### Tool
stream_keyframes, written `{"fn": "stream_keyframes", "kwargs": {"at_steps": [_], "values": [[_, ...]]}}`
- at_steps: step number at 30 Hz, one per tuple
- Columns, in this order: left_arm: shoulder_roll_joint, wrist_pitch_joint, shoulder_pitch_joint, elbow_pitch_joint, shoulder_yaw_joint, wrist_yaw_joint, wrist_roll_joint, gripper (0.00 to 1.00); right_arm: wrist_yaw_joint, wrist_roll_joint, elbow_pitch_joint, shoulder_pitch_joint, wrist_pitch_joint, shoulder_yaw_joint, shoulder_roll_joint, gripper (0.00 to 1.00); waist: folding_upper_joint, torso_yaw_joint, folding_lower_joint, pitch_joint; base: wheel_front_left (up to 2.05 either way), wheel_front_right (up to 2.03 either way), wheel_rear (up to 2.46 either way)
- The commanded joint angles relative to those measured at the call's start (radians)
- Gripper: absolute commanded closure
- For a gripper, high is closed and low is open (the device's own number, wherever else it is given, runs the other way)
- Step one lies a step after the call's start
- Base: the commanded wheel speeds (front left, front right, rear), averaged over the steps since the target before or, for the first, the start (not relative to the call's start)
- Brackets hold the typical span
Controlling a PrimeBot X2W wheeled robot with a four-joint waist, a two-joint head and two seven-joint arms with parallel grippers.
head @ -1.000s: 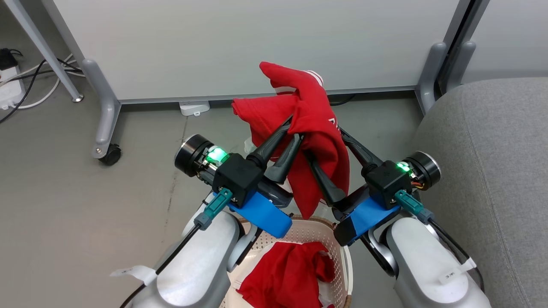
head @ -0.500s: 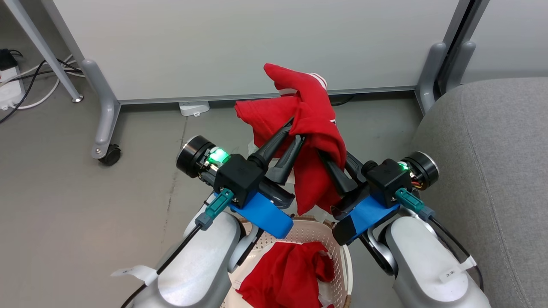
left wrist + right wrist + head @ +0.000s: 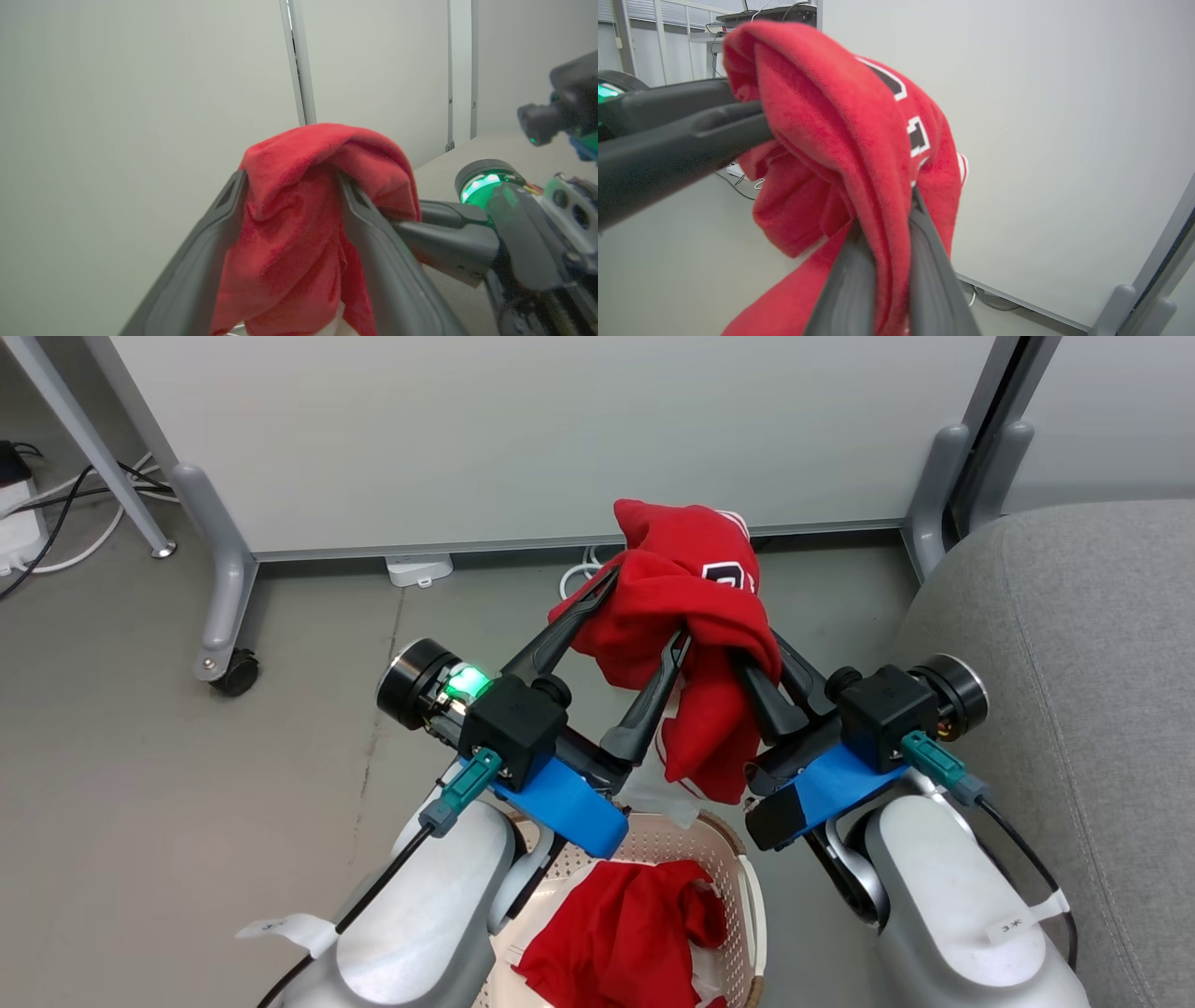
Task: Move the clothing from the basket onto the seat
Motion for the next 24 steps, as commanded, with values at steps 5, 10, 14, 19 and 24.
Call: {"fn": "stream_keyframes", "kwargs": {"at_steps": [5, 10, 14, 19, 24], "values": [[0.016, -0.005, 0.024, 0.001, 0.009, -0.001, 0.008, 0.0, 0.0, -0.022, -0.03, 0.024, -0.001, -0.054, -0.003, 1.0, 0.0, -0.026, 0.0, 0.011, 0.0, 0.0, 0.0], [0.027, -0.005, 0.038, 0.002, 0.005, -0.001, 0.015, 0.0, 0.0, -0.048, -0.056, 0.043, -0.001, -0.115, -0.003, 1.0, 0.0, -0.08, 0.0, 0.021, 0.0, 0.0, 0.0], [0.034, -0.005, 0.042, 0.0, -0.009, -0.001, 0.017, 0.0, 0.0, -0.071, -0.082, 0.06, -0.001, -0.168, -0.003, 1.0, 0.0, -0.139, 0.0, 0.032, 0.0, 0.0, 0.0], [0.043, -0.005, 0.039, -0.002, -0.033, -0.001, 0.017, 0.0, 0.0, -0.08, -0.115, 0.079, -0.001, -0.223, -0.002, 1.0, 0.0, -0.222, 0.0, 0.05, 0.0, 0.0, 0.0], [0.051, -0.005, 0.029, 0.002, -0.067, -0.001, 0.014, 0.0, 0.0, -0.086, -0.142, 0.102, -0.001, -0.263, -0.002, 1.0, 0.0, -0.3, 0.0, 0.061, 0.0, 0.0, 0.0]]}}
